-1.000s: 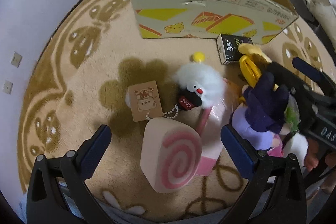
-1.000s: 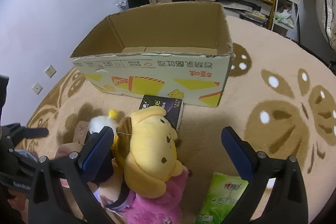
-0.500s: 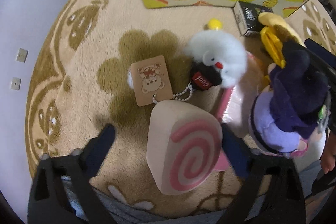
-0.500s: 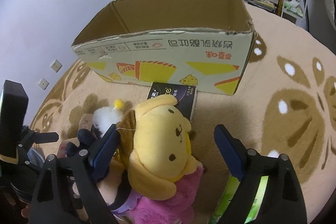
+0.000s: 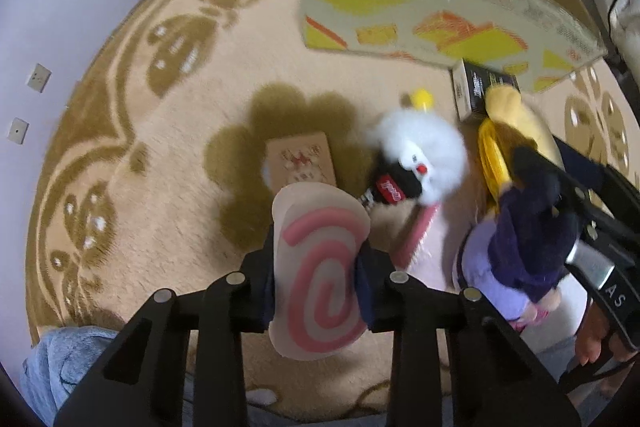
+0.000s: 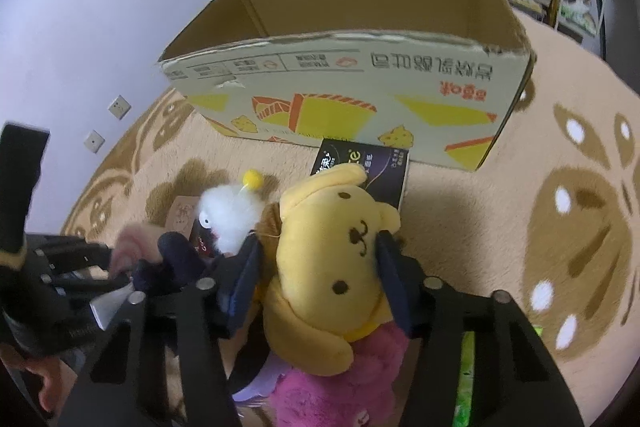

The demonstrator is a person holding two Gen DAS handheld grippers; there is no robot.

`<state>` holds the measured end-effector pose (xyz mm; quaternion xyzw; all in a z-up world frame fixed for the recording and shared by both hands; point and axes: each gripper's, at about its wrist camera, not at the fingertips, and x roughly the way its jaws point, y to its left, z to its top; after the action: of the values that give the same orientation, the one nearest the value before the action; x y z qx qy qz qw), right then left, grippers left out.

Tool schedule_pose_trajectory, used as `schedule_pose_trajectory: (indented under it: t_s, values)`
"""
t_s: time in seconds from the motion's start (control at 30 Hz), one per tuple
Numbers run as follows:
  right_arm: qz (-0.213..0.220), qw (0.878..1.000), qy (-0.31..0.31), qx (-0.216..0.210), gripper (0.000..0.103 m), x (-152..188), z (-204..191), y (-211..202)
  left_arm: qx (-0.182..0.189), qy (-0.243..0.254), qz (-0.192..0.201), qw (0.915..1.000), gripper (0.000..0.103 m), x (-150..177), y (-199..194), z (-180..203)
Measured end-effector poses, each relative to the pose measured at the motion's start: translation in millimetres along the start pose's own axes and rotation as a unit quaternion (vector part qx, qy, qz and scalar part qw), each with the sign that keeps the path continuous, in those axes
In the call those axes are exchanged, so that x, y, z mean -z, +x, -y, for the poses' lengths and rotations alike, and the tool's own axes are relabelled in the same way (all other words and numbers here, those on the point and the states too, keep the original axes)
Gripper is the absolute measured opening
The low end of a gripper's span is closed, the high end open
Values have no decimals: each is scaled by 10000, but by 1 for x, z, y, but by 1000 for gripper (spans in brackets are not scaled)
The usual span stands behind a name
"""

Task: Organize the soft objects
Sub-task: 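Grasp the pink swirl cake cushion with the left tool while the right tool grasps the yellow plush dog, then carry the cushion and yellow dog into the box and open both tools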

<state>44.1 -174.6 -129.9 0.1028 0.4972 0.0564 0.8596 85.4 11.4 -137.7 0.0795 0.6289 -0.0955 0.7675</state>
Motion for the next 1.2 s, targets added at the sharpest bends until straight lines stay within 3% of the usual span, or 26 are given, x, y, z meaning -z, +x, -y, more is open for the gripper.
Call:
schedule_pose_trajectory:
  t_s: [0.27, 0.37, 0.67, 0.93, 1.2]
  values:
    - [316, 9995, -51, 49, 47, -6, 3, -22, 28, -206, 1145, 9932, 30, -11, -46, -14]
    - [522, 9986, -61, 49, 47, -10, 2, -33, -27, -129, 1544, 9879, 30, -7, -64, 1]
    - [1244, 9922, -84, 46, 47, -20, 1, -75, -216, 288, 2239, 9739, 30, -8, -94, 27]
    - [1754, 9840, -280, 155, 47, -26, -6, -102, -257, 156, 2967, 9545, 29, -20, -123, 26]
    - [2227, 9741, -279, 270, 47, -40, -4, -126, -300, 225, 3420, 9389, 29, -45, -138, 28]
